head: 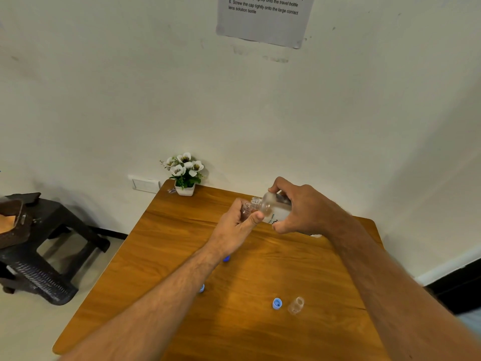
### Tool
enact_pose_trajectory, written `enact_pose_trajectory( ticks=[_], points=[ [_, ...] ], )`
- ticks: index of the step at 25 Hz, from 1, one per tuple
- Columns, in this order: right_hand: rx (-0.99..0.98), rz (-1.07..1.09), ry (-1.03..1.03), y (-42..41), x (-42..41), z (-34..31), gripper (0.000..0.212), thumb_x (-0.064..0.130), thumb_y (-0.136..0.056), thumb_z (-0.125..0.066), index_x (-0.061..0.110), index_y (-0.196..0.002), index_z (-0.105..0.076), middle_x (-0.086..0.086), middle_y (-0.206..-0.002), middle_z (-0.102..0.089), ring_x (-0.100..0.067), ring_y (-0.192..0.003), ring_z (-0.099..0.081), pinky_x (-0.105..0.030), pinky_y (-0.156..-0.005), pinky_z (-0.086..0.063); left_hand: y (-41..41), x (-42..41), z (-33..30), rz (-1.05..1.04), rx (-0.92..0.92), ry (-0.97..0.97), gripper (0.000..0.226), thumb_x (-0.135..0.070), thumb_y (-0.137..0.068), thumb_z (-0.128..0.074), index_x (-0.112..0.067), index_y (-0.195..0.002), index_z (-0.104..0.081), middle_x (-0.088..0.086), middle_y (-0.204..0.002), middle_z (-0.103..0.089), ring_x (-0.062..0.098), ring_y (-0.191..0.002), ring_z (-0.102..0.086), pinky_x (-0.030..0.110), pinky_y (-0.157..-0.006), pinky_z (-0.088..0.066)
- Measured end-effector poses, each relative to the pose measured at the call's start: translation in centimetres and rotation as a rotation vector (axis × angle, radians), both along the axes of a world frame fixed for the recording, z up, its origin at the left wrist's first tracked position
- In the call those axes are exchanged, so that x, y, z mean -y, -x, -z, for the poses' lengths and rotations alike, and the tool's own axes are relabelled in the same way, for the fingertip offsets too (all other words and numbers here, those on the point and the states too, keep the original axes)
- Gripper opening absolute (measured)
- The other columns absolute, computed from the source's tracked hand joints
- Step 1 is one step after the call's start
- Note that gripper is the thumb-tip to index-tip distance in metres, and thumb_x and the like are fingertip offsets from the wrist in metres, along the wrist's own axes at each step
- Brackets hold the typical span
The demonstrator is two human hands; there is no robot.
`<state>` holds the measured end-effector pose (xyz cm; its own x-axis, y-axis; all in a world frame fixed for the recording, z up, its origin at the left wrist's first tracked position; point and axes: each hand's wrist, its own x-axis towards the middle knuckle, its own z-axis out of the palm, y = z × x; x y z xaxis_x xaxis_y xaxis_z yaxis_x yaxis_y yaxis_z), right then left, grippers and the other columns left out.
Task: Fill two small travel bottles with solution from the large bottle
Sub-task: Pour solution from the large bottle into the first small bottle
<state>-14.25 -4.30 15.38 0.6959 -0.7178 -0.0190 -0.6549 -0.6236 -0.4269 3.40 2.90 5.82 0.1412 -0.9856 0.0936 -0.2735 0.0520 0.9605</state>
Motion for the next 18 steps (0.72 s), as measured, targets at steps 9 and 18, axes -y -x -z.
enact_pose_trajectory(
  ticks=[9,18],
  points=[
    [-0.080,0.002,0.034,-0.6,0.2,-0.2,0.069,0.036,-0.064,-0.085,0.034,-0.120,-0.043,0.001,-0.096,-0.063,-0.011,-0.070,-0.061,-0.018,-0.054,-0.045,-0.2,0.1,0.6,0.012,0.009,-0.026,0.068,-0.081,-0.076,-0.051,-0.018,-0.102,-0.052,-0.009,-0.080,-0.052,-0.003,-0.063,-0.043,0.018,-0.058,-0.038],
    [-0.139,-0.002,0.023,-0.9,0.0,-0.5,0.069,0.034,-0.064,-0.085,0.036,-0.117,-0.041,0.003,-0.094,-0.060,-0.008,-0.067,-0.058,-0.014,-0.052,-0.039,-0.4,0.1,1.1,0.013,0.034,-0.016,0.080,-0.087,-0.070,-0.047,-0.016,-0.103,-0.052,-0.005,-0.080,-0.050,0.007,-0.066,-0.042,0.019,-0.055,-0.037]
  ],
)
